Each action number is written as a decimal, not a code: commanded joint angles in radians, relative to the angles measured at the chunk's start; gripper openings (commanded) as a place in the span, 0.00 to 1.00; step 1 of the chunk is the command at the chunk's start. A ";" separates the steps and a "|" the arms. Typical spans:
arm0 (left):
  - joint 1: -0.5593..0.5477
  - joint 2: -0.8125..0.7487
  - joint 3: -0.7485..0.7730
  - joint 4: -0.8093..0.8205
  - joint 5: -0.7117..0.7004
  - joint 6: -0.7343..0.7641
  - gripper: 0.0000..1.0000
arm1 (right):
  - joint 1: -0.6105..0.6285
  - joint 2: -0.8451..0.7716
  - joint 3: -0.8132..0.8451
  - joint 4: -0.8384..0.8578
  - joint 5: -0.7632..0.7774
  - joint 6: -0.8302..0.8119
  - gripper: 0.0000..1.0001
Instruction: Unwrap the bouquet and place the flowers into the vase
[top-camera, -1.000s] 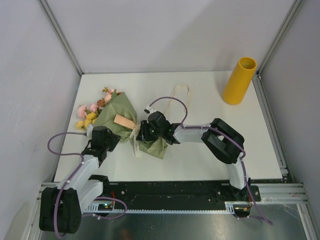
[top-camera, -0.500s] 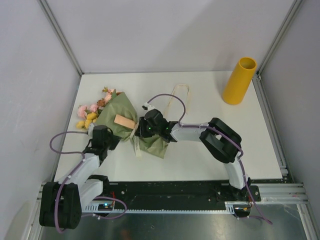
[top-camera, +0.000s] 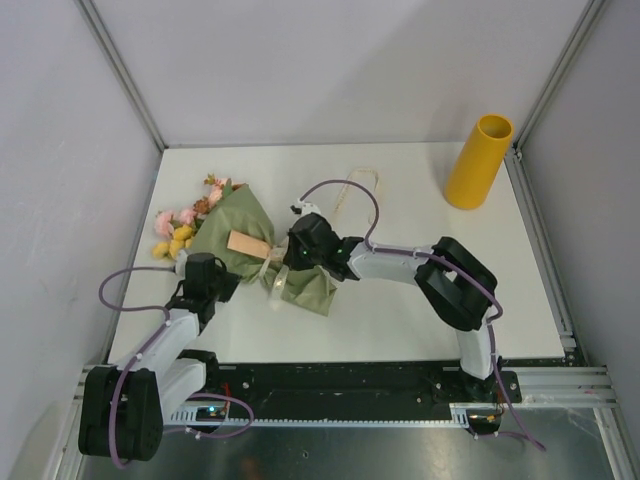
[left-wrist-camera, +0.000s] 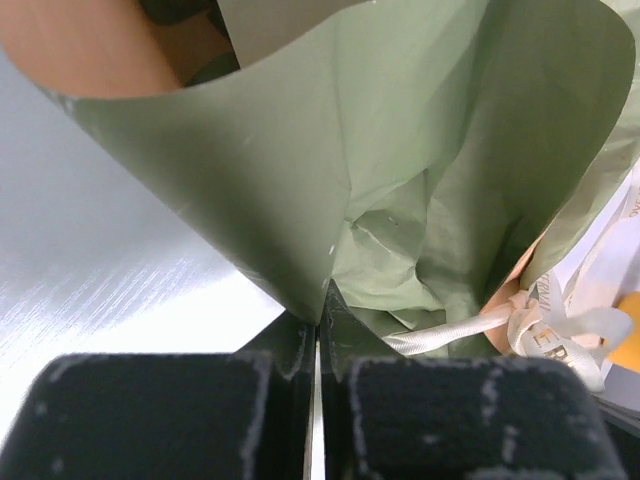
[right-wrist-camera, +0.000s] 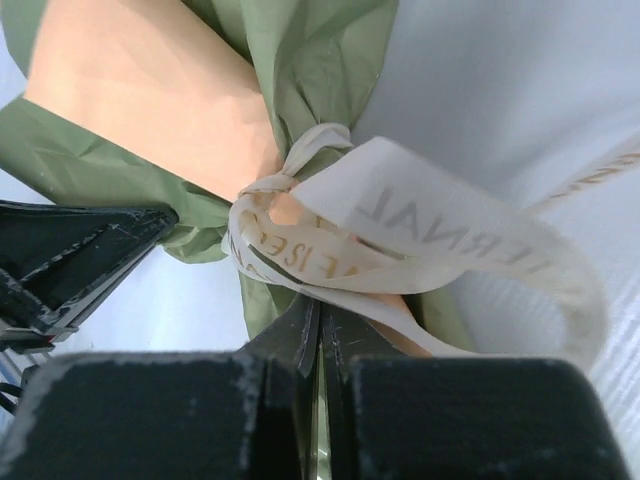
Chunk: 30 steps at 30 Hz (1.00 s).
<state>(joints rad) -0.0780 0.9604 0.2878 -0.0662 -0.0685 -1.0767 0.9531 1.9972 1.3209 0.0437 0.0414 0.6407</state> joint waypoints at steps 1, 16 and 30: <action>0.004 0.003 0.002 -0.017 -0.069 -0.022 0.00 | -0.010 -0.100 0.001 -0.036 0.057 -0.069 0.00; 0.003 -0.005 0.012 -0.119 -0.147 -0.039 0.00 | -0.110 -0.260 -0.052 -0.141 0.082 -0.172 0.00; 0.004 -0.002 0.016 -0.128 -0.134 -0.016 0.00 | -0.214 -0.393 -0.131 -0.085 0.184 -0.266 0.00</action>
<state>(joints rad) -0.0780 0.9695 0.2920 -0.1429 -0.1627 -1.1080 0.7673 1.6367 1.2144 -0.0849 0.1883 0.4072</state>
